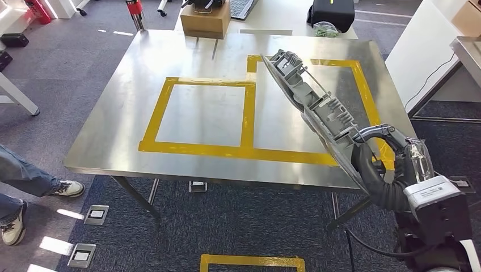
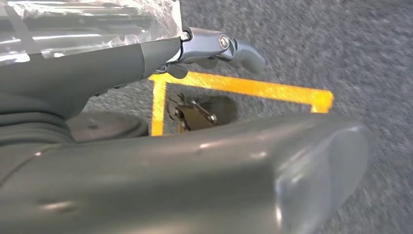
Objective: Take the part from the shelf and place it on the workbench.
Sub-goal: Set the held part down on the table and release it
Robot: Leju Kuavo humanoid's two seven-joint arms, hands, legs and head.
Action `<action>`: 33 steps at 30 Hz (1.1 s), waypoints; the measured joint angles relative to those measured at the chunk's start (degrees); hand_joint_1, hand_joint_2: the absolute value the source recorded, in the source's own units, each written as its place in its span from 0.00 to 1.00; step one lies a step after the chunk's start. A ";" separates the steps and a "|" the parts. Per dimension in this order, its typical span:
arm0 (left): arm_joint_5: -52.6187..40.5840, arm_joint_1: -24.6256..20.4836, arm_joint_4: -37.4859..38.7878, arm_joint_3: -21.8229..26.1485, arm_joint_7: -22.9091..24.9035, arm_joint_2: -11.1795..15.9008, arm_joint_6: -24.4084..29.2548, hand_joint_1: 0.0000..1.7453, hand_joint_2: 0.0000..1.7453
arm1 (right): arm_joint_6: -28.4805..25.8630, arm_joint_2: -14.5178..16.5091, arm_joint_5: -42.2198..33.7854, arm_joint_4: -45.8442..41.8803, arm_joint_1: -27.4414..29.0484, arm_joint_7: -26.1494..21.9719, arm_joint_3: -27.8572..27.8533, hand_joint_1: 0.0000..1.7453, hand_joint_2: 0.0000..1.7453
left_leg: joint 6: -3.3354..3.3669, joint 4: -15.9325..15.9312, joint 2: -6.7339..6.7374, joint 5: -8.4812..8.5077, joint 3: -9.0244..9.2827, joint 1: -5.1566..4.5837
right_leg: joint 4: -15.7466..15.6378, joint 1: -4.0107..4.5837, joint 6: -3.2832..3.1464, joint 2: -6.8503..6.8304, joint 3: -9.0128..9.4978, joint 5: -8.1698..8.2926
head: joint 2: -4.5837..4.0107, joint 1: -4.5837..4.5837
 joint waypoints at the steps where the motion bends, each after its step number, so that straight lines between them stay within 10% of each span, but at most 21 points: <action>1: 0.01 -0.04 -0.01 0.00 0.00 0.01 -0.01 0.00 0.00 | -0.03 -0.02 0.01 -0.02 0.03 0.06 -0.02 1.00 1.00 | 0.30 -1.03 0.01 -0.52 0.48 0.12 | -0.13 -0.01 0.36 -0.05 -0.19 -0.06 | 0.00 -0.08; 4: 0.03 -0.31 -0.04 0.02 -0.07 0.09 0.01 0.00 0.00 | -0.07 -0.10 0.10 -0.03 -0.09 0.25 -0.03 1.00 1.00 | 0.96 -3.68 -0.13 -1.26 1.88 0.71 | 2.56 0.05 1.20 -0.39 -1.76 -1.81 | 0.00 0.45; 7: 0.06 -0.09 -0.04 0.01 -0.08 0.07 0.00 0.00 0.00 | -0.12 -0.13 0.20 0.05 -0.17 0.52 0.04 1.00 1.00 | 1.19 -4.03 -0.22 -1.69 2.59 0.75 | 12.80 -0.07 1.64 -0.46 -7.85 -5.06 | 0.00 1.47; 9: 0.11 0.18 -0.04 0.00 -0.05 0.07 0.01 0.00 0.00 | -0.18 -0.13 0.23 0.14 -0.15 0.67 0.15 1.00 1.00 | 1.16 -3.98 -0.22 -2.40 3.47 0.70 | 14.75 -0.08 1.69 -0.47 -10.08 -3.13 | 0.00 1.85; 13: 0.18 0.11 -0.05 0.01 -0.06 0.02 0.01 0.00 0.00 | -0.27 -0.11 0.11 0.19 -0.18 0.86 0.48 1.00 1.00 | 0.51 -3.83 -0.29 -4.07 5.34 0.50 | 3.59 0.22 0.91 -0.55 -6.31 5.10 | 0.00 2.42; 18: 0.16 -0.17 -0.07 0.00 -0.42 -0.11 -0.04 0.00 0.00 | -0.43 -0.13 -0.06 0.17 -0.16 0.97 0.66 1.00 1.00 | -1.09 -2.93 -0.10 -5.31 5.10 0.42 | 0.23 0.17 -0.44 -0.44 -4.70 3.82 | 0.00 2.20; 23: 0.17 -0.29 -0.04 0.00 -0.67 -0.11 -0.22 0.00 0.00 | -0.69 -0.09 -0.66 0.24 -0.19 1.63 1.04 1.00 1.00 | -2.68 11.64 -0.05 -10.17 -2.54 1.25 | -0.16 -0.03 -1.58 -0.70 -3.31 3.17 | 0.00 0.98; 28: 0.13 -0.37 -0.05 -0.03 -0.70 -0.17 -0.32 0.00 0.00 | -0.69 -0.02 0.08 0.34 -0.43 2.82 1.61 1.00 1.00 | -3.91 0.79 0.00 -1.68 0.34 2.21 | 0.98 -0.15 -0.81 -0.28 -2.17 1.51 | 0.00 0.19; 33: -0.25 -0.50 -0.07 -0.31 -0.48 -0.29 -0.33 0.00 0.00 | 0.10 0.08 0.45 0.34 -1.74 2.69 2.68 1.00 1.00 | -2.56 -1.76 -0.30 -2.39 1.62 1.95 | 1.36 0.01 0.09 -0.30 -2.71 1.30 | 0.00 0.47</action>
